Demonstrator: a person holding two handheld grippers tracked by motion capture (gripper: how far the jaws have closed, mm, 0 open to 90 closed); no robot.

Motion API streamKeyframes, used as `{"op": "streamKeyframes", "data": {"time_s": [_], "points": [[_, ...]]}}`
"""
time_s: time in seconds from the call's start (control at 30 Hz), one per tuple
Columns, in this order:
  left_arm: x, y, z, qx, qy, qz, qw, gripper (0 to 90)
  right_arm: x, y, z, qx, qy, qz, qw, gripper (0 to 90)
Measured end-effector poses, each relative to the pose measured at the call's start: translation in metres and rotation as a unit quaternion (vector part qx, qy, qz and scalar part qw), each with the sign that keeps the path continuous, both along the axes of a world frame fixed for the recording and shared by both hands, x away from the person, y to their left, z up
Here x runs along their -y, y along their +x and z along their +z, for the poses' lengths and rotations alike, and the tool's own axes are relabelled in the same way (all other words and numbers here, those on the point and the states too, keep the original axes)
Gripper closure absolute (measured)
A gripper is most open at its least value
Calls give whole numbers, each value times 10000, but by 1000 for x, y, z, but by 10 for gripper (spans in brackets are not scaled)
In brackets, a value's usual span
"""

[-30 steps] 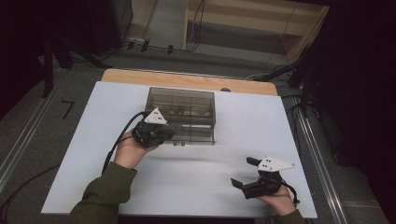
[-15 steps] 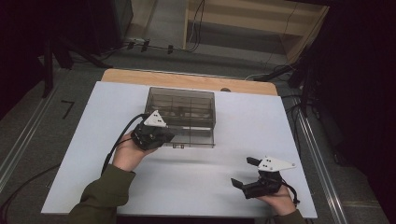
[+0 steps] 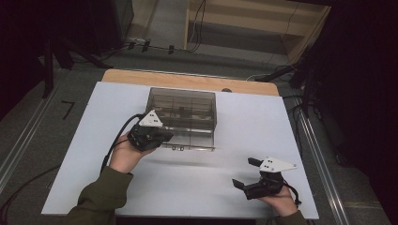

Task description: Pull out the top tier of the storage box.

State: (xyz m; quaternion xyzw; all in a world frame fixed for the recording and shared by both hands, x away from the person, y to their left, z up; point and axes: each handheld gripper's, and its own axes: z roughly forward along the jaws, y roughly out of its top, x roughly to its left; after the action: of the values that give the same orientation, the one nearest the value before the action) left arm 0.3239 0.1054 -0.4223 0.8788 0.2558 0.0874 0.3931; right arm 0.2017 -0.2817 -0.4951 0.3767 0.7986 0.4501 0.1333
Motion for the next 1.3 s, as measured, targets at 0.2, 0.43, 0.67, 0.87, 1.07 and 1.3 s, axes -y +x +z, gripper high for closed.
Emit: {"op": "streamKeyframes", "data": {"time_s": [0.2,0.43,0.67,0.87,1.07,1.3], "points": [[-5,4,-6,-117,127,109,9998,899,0,0,0,-6,-3,-8,10000,0],[-4,3,-7,-137,121,99,9998,898,0,0,0,-3,8,-5,10000,0],[-6,0,-7,-194,61,63,9998,899,0,0,0,-2,1,-5,10000,0],[-6,-2,-7,-239,-25,50,9997,899,0,0,0,-2,-4,-4,10000,0],[-9,-3,-4,-131,-137,27,9998,898,0,0,0,-2,-6,4,10000,0],[-14,-7,1,-12,-248,-1,9997,840,0,0,0,-10,7,14,10000,0]]}}
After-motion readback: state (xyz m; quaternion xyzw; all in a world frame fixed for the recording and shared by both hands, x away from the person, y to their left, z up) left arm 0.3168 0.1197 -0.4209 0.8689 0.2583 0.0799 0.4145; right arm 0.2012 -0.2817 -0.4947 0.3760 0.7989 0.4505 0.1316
